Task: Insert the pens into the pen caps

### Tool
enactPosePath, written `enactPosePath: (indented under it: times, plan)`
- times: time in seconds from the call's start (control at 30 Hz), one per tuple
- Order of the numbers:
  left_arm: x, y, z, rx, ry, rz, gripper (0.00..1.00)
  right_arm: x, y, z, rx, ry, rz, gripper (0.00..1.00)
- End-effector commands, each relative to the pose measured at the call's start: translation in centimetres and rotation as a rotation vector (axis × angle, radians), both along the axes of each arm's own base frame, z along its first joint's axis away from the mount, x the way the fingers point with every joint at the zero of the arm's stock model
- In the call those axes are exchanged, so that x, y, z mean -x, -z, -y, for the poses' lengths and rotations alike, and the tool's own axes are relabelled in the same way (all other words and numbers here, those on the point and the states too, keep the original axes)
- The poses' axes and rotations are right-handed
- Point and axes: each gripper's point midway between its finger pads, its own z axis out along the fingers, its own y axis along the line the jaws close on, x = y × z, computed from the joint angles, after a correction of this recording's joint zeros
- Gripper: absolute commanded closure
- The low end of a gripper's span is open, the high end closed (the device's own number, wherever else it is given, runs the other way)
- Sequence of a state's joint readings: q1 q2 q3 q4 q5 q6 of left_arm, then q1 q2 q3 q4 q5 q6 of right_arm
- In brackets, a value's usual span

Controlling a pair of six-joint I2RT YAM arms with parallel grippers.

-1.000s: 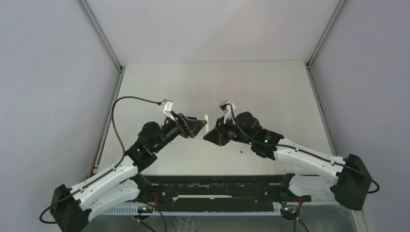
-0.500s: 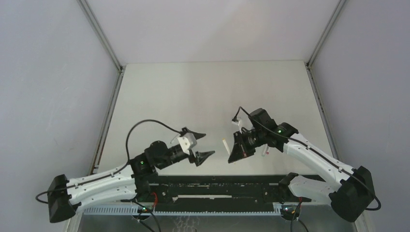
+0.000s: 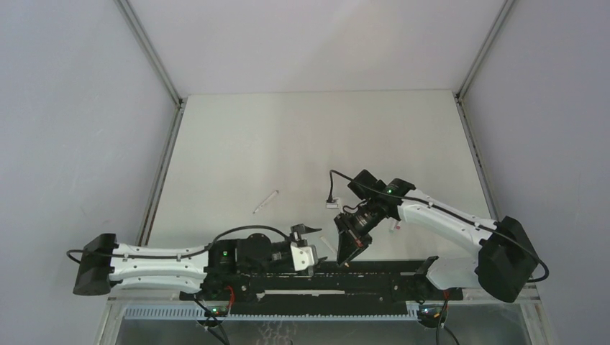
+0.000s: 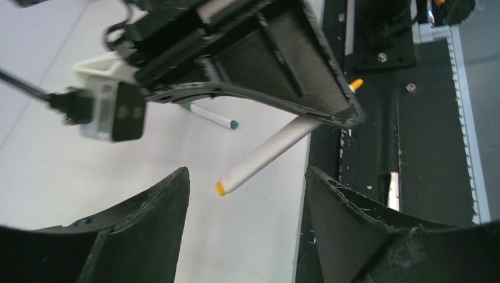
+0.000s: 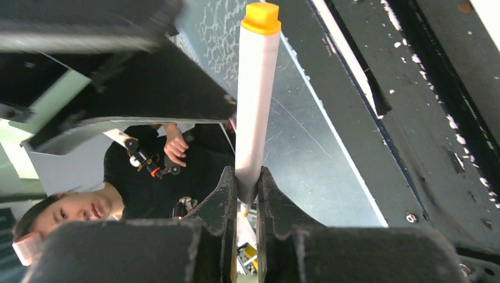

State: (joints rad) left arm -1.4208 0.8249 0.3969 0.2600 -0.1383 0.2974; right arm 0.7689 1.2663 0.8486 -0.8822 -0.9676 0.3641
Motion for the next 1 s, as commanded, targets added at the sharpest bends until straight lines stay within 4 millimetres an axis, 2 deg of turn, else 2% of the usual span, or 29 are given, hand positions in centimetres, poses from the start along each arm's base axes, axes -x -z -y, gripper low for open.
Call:
enactPosePath:
  times: [0.0, 0.27, 0.57, 0.8, 0.9, 0.97]
  plan:
    - [1.0, -0.8, 1.1, -0.03, 0.037, 0.061, 0.27, 0.1, -2.0, -1.4, -0.095, -0.063, 0.001, 1.0]
    - [2.1, 0.2, 2.3, -0.1, 0.067, 0.085, 0.3, 0.9, -2.2, -3.0, -0.109, -0.142, -0.041, 1.0]
    - [3.3, 0.3, 3.4, -0.112, 0.121, 0.062, 0.48, 0.8, -2.2, -4.0, -0.121, -0.169, -0.067, 1.0]
    - [3.9, 0.6, 3.9, -0.125, 0.137, 0.03, 0.72, 0.6, -2.4, -4.3, -0.126, -0.175, -0.067, 1.0]
    - [3.7, 0.6, 3.8, -0.127, 0.12, 0.023, 0.85, 0.4, -2.5, -4.1, -0.119, -0.175, -0.05, 0.99]
    - [3.4, 0.6, 3.7, -0.126, 0.096, 0.016, 0.96, 0.0, -2.6, -4.0, -0.114, -0.166, -0.026, 0.89]
